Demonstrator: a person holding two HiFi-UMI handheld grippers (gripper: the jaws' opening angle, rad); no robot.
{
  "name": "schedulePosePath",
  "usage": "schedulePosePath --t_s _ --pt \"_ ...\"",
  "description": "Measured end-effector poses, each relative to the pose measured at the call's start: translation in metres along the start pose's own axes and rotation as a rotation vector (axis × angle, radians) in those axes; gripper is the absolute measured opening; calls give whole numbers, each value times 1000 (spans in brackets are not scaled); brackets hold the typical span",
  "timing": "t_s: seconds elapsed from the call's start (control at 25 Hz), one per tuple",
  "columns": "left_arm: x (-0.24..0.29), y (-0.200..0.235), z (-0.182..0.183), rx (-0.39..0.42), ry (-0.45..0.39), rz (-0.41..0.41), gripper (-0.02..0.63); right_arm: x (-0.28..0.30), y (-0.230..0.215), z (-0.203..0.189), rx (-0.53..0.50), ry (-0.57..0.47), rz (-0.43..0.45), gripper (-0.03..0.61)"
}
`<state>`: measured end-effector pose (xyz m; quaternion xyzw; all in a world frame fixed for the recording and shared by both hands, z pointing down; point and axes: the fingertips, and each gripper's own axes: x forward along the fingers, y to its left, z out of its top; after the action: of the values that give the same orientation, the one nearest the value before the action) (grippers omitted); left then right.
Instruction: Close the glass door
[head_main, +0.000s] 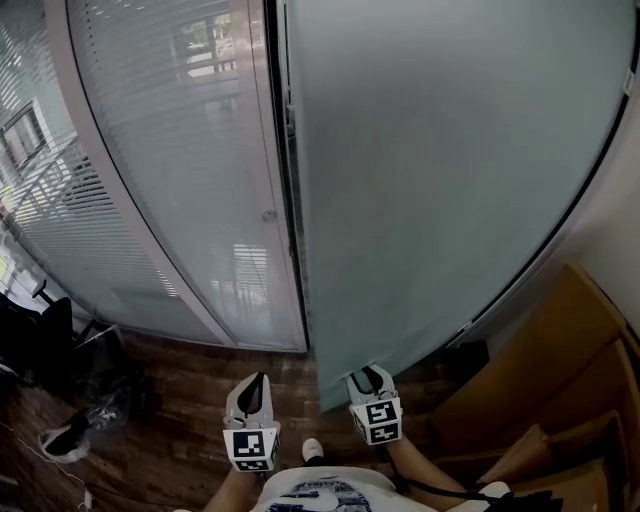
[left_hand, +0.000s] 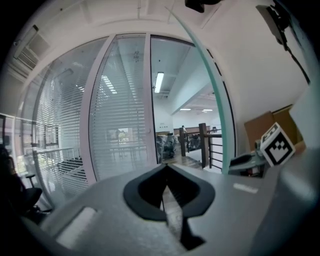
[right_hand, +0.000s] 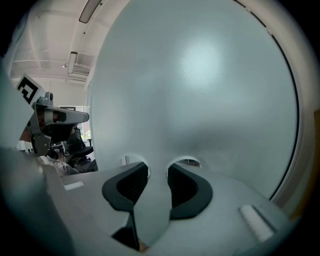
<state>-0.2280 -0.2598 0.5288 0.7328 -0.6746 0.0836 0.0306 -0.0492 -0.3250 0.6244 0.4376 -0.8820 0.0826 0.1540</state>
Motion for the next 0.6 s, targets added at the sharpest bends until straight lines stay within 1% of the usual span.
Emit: schedulePosePath --t_s 0.28,0.6 --pt "24 27 3 5 -7 -33 3 33 -8 15 13 -19 -50 124" --pt "41 39 -2 -2 -6 -60 3 77 -20 28 21 -32 -87 126"
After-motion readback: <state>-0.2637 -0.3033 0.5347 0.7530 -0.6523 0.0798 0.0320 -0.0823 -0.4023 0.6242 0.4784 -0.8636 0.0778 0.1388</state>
